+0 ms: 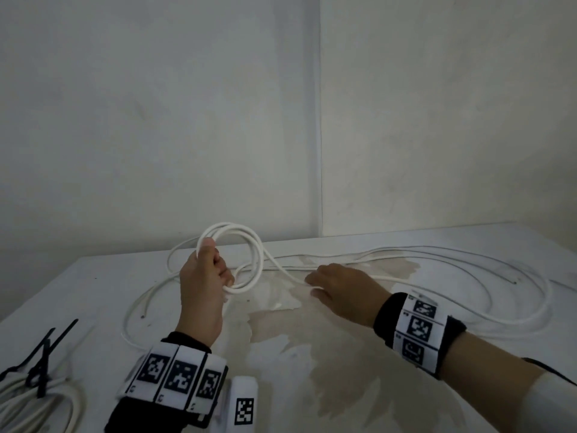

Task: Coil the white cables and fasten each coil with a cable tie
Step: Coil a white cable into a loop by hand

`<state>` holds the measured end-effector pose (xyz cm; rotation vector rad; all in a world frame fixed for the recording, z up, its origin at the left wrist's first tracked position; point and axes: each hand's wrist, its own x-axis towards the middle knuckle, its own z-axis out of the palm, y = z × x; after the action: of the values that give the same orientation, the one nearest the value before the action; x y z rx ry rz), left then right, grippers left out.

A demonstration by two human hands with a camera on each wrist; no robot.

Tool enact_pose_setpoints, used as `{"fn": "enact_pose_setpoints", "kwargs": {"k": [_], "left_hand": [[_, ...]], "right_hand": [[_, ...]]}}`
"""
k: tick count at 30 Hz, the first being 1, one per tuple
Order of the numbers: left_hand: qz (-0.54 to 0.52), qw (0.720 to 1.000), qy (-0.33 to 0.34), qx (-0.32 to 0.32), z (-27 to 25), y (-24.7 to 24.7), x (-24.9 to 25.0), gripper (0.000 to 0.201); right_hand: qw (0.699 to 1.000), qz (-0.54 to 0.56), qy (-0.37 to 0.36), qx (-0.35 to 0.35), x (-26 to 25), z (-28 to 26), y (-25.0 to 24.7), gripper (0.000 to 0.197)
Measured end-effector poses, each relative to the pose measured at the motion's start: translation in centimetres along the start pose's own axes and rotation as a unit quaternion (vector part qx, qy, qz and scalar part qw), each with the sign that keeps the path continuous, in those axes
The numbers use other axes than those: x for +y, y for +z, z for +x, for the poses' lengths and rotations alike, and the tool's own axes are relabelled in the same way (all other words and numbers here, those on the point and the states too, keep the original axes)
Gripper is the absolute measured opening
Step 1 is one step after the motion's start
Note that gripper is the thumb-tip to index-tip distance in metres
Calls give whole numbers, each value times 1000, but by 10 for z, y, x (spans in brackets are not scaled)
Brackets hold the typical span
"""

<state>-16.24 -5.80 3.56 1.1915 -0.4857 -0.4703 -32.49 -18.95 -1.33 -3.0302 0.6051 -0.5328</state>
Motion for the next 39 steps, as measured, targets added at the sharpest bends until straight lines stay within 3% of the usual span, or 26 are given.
{"fn": "enact_pose_setpoints", "kwargs": {"k": [3, 6, 8, 12, 15, 17, 20, 23, 25, 30, 33, 36, 39], "left_hand": [[34, 998, 30, 38, 1, -3, 1, 36], [84, 993, 67, 51, -1, -2, -5, 38], [139, 983, 109, 46, -2, 0, -13, 38], [221, 967, 129, 7, -6, 7, -29, 35], [254, 958, 125, -44, -12, 11, -35, 33], [270, 953, 111, -82, -14, 11, -40, 33], [271, 949, 67, -147, -15, 8, -47, 35], [287, 935, 24, -208, -20, 10, -49, 39], [279, 935, 10, -221, -21, 13, -47, 39], [245, 933, -34, -261, -23, 17, -35, 46], [231, 932, -48, -276, -24, 16, -27, 42], [202, 939, -57, -273, -27, 17, -20, 36], [171, 951, -52, -253, -29, 16, -11, 39]], "right_hand": [[990, -48, -104, 82, -19, -2, 6, 14], [980, -80, -151, 100, -32, 0, 17, 35], [976, -84, -172, 106, -41, 3, 18, 34], [961, -68, -226, 145, -49, 12, 15, 12], [949, -50, -259, 173, -51, 19, 12, 15], [942, -24, -274, 194, -51, 21, 13, 5], [941, 66, -247, 221, -46, 24, 10, 21], [946, 130, -216, 202, -39, 29, 2, 17], [952, 167, -190, 173, -36, 29, -2, 12], [952, 241, -103, 155, -16, 30, -14, 31], [956, 238, -94, 144, -10, 31, -15, 22], [957, 270, -30, 98, -10, 32, -19, 20], [929, 368, 25, 40, -14, 30, -26, 31]]}}
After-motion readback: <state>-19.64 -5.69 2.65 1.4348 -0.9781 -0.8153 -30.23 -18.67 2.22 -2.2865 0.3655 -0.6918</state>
